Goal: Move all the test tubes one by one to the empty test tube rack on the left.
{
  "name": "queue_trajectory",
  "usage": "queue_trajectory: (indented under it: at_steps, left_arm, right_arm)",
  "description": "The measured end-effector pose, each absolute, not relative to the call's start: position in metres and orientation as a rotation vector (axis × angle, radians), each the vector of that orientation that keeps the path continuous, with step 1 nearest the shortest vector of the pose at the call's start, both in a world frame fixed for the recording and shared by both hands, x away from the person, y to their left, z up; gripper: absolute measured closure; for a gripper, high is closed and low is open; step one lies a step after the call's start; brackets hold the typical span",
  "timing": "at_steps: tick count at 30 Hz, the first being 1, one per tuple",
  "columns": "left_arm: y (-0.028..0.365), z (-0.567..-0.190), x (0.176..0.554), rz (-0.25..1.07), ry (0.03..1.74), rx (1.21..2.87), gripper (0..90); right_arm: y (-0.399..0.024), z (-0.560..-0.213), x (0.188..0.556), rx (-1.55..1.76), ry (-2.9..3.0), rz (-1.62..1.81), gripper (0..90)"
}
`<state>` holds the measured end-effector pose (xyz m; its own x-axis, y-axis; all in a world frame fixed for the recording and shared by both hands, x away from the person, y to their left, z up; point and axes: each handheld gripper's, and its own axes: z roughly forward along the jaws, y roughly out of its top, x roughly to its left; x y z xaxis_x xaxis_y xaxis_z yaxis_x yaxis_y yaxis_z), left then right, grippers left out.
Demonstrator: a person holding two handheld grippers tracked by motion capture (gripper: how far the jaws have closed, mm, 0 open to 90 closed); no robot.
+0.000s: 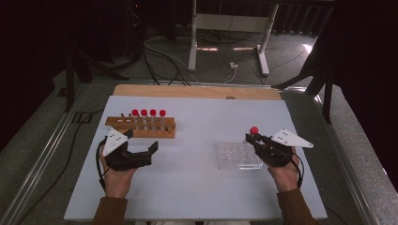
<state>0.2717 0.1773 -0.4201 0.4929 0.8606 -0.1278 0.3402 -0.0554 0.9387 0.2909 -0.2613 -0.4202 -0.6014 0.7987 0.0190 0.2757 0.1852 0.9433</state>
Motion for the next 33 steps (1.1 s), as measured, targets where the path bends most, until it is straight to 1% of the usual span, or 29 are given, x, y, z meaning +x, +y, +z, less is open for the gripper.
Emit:
queue_trajectory:
  at_steps: [9, 17, 21, 26, 29, 32, 33]
  left_arm:
    - [0.136, -0.395, 0.275, 0.539, 0.939, 1.694, 1.1]
    - [0.105, -0.391, 0.279, 0.460, 0.856, 1.723, 1.1]
    - [0.094, -0.389, 0.281, 0.389, 0.817, 1.723, 1.1]
    - [0.075, -0.386, 0.282, 0.353, 0.771, 1.751, 1.4]
    - [0.062, -0.386, 0.281, 0.339, 0.738, 1.783, 4.7]
    - [0.050, -0.387, 0.281, 0.326, 0.709, 1.806, 9.9]
    - [0.046, -0.388, 0.281, 0.325, 0.697, 1.813, 13.0]
  right_arm:
    - [-0.242, -0.419, 0.285, 0.961, 2.040, 1.487, 74.1]
    - [-0.221, -0.419, 0.277, 0.901, 2.098, 1.508, 74.1]
    - [-0.212, -0.422, 0.276, 0.890, 2.134, 1.498, 74.1]
    - [-0.205, -0.426, 0.276, 0.889, 2.164, 1.519, 74.1]
    - [-0.200, -0.428, 0.275, 0.873, 2.182, 1.515, 74.1]
    - [-0.196, -0.431, 0.275, 0.870, 2.197, 1.513, 74.1]
    - [-0.195, -0.431, 0.275, 0.868, 2.203, 1.513, 74.1]
